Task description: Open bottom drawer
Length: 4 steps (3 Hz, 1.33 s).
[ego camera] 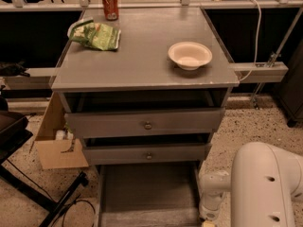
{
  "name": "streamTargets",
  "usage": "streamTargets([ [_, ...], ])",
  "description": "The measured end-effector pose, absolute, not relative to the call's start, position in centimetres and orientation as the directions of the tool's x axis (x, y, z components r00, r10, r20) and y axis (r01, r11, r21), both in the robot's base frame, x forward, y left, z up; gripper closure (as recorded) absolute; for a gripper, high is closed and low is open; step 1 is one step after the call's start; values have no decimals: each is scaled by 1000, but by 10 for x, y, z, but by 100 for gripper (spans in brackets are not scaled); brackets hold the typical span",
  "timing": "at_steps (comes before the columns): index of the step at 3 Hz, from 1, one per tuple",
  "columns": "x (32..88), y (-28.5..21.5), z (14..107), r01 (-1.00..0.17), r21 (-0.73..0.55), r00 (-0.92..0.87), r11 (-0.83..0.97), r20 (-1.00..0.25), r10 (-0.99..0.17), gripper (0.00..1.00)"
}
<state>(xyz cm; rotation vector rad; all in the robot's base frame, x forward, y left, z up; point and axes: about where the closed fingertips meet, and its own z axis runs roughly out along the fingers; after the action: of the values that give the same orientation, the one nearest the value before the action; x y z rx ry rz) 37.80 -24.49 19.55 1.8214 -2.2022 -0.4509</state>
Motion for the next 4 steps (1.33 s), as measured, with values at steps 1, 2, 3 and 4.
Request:
streamTargets([
  [1,378,-244,199,-905,388,-189,172,-6,-982,0],
  [2,378,-244,200,-905,388,-189,172,-6,-982,0],
  [3,371,-242,220,-921,353,-180,165,-8,-984,0],
  [4,381,-232,275,-963,215,-170,163,-15,-985,0],
])
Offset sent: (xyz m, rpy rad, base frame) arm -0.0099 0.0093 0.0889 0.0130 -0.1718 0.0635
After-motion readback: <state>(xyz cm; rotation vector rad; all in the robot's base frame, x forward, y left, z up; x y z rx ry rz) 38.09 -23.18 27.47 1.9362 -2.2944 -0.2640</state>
